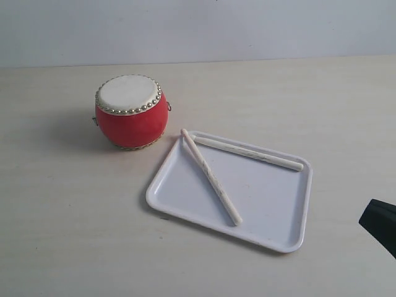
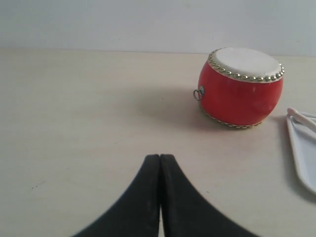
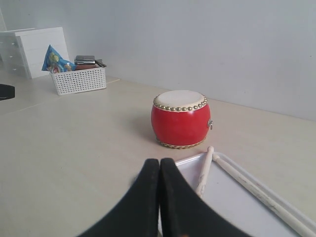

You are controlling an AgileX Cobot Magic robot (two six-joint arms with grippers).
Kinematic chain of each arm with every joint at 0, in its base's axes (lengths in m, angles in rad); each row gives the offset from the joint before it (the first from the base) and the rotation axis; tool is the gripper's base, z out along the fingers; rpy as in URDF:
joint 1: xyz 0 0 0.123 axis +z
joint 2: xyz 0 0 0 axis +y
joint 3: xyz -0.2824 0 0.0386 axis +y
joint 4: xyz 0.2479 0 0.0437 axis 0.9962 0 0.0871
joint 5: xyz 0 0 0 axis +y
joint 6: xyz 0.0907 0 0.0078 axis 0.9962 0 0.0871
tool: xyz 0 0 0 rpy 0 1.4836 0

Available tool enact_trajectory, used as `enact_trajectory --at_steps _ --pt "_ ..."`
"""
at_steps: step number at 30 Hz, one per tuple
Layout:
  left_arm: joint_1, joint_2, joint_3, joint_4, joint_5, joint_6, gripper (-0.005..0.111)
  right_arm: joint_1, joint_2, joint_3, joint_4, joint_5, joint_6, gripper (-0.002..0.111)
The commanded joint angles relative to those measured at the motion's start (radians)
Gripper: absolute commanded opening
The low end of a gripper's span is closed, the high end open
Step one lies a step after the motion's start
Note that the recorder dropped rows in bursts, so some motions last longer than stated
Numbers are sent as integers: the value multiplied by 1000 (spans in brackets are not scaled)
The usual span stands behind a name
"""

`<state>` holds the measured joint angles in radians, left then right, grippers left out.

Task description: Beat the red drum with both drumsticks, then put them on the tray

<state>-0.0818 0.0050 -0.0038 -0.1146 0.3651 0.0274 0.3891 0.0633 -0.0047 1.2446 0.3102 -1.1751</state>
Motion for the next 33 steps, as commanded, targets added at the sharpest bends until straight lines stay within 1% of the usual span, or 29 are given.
enact_trajectory --at_steps 1,33 --pt "2 -5 4 -9 -3 -8 0 0 -5 5 4 7 -2 0" --pt "2 -5 4 -4 -4 0 0 0 -5 5 4 23 -2 0"
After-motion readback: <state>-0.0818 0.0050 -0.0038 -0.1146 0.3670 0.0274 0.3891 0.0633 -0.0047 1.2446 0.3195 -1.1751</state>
